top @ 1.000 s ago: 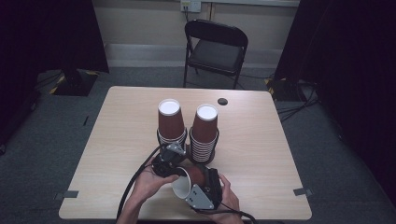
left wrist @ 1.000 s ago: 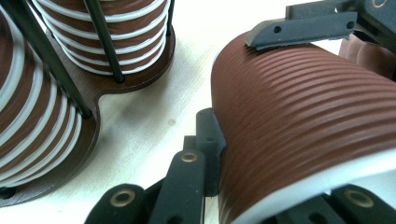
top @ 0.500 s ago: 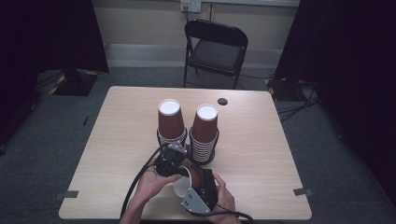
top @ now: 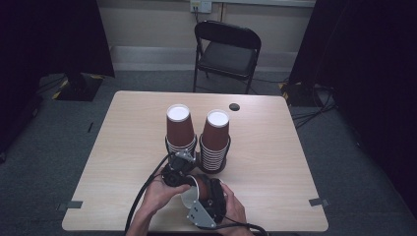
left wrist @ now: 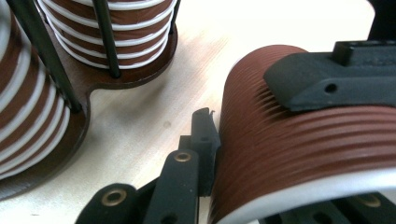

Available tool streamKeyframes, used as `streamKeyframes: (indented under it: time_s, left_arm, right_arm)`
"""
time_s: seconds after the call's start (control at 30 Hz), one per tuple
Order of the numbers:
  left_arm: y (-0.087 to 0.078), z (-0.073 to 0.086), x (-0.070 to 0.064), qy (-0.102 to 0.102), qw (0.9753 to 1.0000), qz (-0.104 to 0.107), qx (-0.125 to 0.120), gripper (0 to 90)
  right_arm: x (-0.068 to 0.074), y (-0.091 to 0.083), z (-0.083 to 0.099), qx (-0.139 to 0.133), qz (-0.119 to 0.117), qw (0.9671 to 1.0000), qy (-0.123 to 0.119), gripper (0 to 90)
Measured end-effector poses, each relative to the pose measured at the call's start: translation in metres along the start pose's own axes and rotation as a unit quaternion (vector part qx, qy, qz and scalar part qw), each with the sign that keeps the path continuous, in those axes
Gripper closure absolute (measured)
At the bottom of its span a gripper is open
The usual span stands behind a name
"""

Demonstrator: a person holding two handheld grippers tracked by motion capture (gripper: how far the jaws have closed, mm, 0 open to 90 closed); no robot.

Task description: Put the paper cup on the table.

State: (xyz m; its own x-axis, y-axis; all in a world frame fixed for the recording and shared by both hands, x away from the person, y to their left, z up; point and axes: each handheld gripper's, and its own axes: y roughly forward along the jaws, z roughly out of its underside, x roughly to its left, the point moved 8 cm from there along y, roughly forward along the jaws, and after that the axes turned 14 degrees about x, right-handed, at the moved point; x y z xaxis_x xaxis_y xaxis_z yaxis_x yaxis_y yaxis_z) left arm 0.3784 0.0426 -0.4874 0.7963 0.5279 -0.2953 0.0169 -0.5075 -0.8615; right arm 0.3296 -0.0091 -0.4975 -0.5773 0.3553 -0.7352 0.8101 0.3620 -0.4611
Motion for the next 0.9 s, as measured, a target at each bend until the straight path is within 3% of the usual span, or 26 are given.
streamKeyframes:
  time_s: [0.3,0.4,0.5,0.57,0.6,0.63,0.73,0.9]
  left_arm:
    - [0.002,0.0,0.0,-0.007,0.9999,0.001,-0.012,82.6]
    - [0.001,-0.001,0.001,-0.013,0.9994,0.012,-0.031,81.1]
    - [-0.001,-0.001,0.001,-0.014,0.999,0.009,-0.041,79.2]
    - [-0.003,-0.001,0.002,-0.013,0.9988,0.008,-0.047,75.9]
    - [-0.005,-0.001,0.003,-0.012,0.9981,-0.01,-0.059,72.8]
    - [-0.005,-0.001,0.003,-0.012,0.9981,-0.01,-0.059,69.4]
    - [-0.006,-0.003,0.003,-0.011,0.9962,-0.028,-0.081,63.7]
    - [-0.01,-0.005,0.004,-0.011,0.9946,-0.03,-0.099,55.5]
  right_arm:
    - [0.001,0.0,0.003,-0.013,-0.013,0.9994,0.029,8.9]
    - [0.0,0.0,0.002,-0.018,-0.016,0.9991,0.035,9.1]
    - [-0.002,-0.001,0.001,-0.022,-0.023,0.9986,0.043,9.7]
    - [-0.003,-0.002,0.002,-0.024,-0.028,0.9981,0.05,10.1]
    - [-0.005,-0.003,0.003,-0.024,-0.034,0.9974,0.058,10.3]
    - [-0.005,-0.003,0.003,-0.024,-0.034,0.9974,0.058,10.3]
    - [-0.01,-0.005,0.004,-0.028,-0.05,0.9945,0.087,10.5]
    - [-0.014,-0.005,0.009,-0.025,-0.055,0.9932,0.099,10.5]
